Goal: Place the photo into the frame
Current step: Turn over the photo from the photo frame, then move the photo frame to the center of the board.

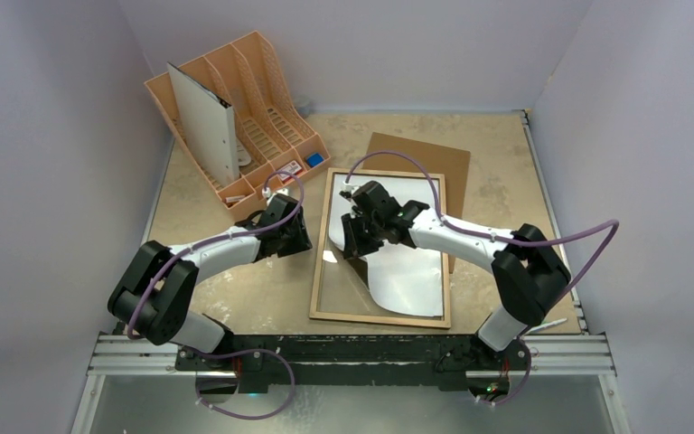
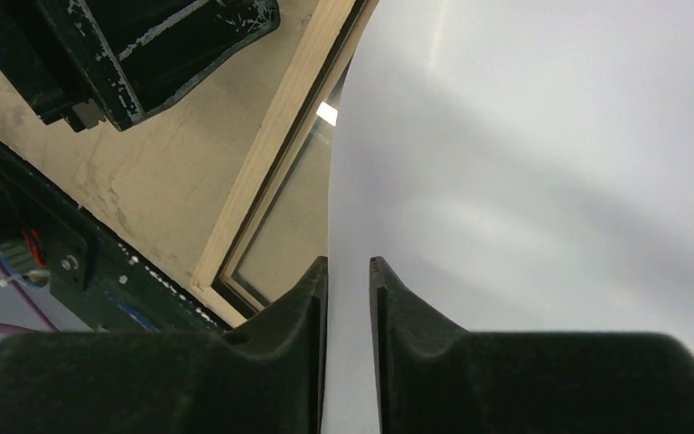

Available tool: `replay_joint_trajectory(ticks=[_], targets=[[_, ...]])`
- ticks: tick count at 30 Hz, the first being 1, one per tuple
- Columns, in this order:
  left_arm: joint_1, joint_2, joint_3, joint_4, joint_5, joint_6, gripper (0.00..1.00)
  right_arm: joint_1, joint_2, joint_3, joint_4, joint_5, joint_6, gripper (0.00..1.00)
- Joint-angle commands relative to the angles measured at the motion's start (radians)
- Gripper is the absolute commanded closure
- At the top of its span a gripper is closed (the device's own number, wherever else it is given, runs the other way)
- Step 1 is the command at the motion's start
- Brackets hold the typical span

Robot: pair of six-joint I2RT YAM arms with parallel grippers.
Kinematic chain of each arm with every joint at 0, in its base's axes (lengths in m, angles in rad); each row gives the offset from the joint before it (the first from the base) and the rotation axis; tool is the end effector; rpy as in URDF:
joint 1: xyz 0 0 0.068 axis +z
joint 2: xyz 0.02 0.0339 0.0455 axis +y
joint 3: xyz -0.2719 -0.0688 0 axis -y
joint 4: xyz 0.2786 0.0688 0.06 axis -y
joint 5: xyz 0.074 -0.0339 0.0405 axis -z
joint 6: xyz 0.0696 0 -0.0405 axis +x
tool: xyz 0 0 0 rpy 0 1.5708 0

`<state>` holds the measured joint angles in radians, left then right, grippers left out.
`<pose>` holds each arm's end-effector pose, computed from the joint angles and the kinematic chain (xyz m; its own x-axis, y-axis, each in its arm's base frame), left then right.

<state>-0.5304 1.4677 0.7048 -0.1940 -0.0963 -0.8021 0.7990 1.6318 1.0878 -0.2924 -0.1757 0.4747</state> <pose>0.2772 -0.1548 0.1177 -0.8178 -0.3499 -0.4570 -0.1900 0.9136 -0.3594 0.2713 0.2962 0.1863 -0.8203 -0.1976 -0.5367 -0.4637 0.7792 0.4217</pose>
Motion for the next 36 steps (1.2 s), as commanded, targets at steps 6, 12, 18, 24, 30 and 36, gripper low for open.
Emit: replay_joint_trajectory(ticks=[6, 12, 18, 24, 30, 36], targets=[[0.006, -0.052, 0.039, -0.016, -0.035, 0.006, 0.56, 0.003, -0.065, 0.000, 0.061, -0.055, 0.044, 0.40], [0.007, -0.087, 0.050, -0.055, -0.093, 0.011, 0.55, 0.002, -0.128, -0.003, 0.124, -0.096, 0.046, 0.27], [0.006, -0.103, 0.052, -0.041, -0.060, 0.034, 0.51, -0.054, -0.178, -0.021, 0.134, 0.024, 0.103, 0.27], [0.006, -0.100, 0.032, 0.057, 0.076, 0.060, 0.43, -0.267, -0.283, -0.122, 0.114, 0.188, 0.173, 0.26], [0.007, -0.071, 0.027, 0.109, 0.146, 0.060, 0.37, -0.475, -0.357, -0.235, 0.079, 0.305, 0.226, 0.19], [0.006, -0.003, 0.048, 0.110, 0.180, 0.055, 0.35, -0.543, -0.334, -0.318, 0.082, 0.339, 0.244, 0.15]])
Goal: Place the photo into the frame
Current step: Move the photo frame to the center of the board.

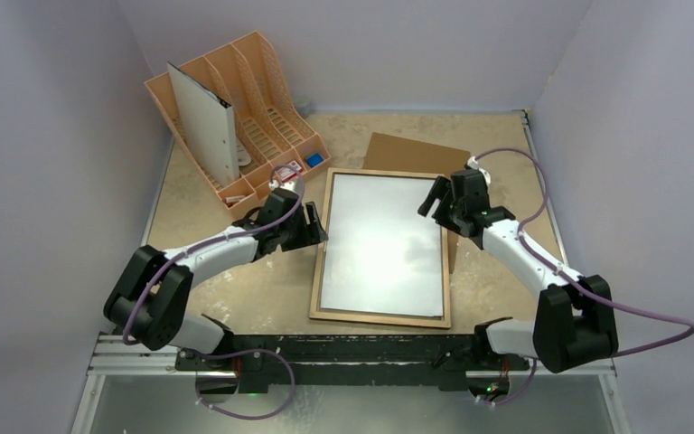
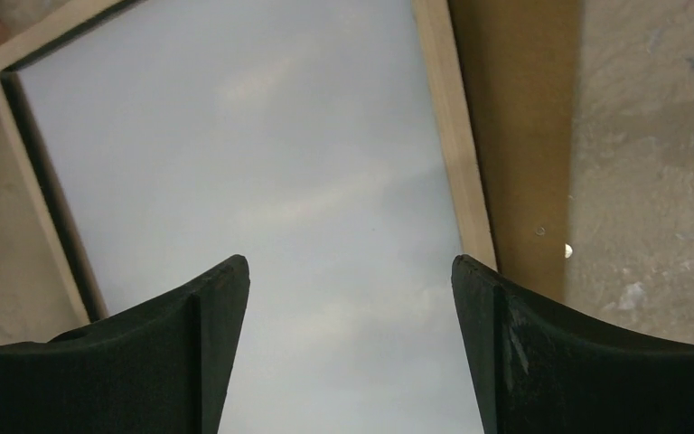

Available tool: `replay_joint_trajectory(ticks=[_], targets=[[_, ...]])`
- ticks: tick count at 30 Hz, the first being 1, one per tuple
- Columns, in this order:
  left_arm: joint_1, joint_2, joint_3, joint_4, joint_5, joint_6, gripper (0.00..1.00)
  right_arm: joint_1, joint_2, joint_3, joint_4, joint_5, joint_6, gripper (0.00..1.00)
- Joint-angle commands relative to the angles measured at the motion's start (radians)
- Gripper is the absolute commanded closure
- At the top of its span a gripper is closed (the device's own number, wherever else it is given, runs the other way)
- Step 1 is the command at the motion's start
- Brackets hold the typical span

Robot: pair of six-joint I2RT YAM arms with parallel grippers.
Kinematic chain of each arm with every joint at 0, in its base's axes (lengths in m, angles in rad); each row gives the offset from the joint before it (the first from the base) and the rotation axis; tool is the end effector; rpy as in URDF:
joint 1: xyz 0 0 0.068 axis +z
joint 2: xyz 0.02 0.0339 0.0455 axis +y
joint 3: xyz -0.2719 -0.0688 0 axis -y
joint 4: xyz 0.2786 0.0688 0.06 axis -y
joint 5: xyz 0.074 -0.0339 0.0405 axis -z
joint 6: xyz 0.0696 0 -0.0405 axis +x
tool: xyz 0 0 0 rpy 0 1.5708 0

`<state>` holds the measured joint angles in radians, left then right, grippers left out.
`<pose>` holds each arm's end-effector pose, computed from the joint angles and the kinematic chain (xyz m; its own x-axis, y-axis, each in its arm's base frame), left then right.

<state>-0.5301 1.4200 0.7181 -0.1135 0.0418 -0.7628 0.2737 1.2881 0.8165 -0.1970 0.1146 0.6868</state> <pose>0.2824 -0.1689 0.1438 -0.8202 -0.3195 -0.4746 -0.0509 0.8670 -0.4957 0.3217 0.0821 0.2128 -0.5770 0.4923 -0.6517 0.2376 0.8646 0.4427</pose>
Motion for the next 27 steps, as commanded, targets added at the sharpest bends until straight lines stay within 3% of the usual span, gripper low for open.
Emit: replay_joint_trajectory(ticks=[1, 14, 24, 27], targets=[[0.005, 0.061, 0.041, 0.026, 0.044, 0.016, 0.35, -0.024, 0.019, -0.059, -0.007, 0.043, 0.034, 0.15], [0.005, 0.109, 0.055, -0.004, 0.060, 0.003, 0.37, -0.056, 0.089, -0.147, 0.110, -0.226, -0.012, 0.16], [0.005, 0.045, 0.026, -0.089, -0.088, -0.022, 0.38, -0.056, 0.081, -0.152, 0.160, -0.409, -0.072, 0.19], [0.006, 0.011, 0.029, -0.137, -0.167, -0.019, 0.38, -0.055, 0.072, -0.135, 0.117, -0.337, -0.071, 0.19]])
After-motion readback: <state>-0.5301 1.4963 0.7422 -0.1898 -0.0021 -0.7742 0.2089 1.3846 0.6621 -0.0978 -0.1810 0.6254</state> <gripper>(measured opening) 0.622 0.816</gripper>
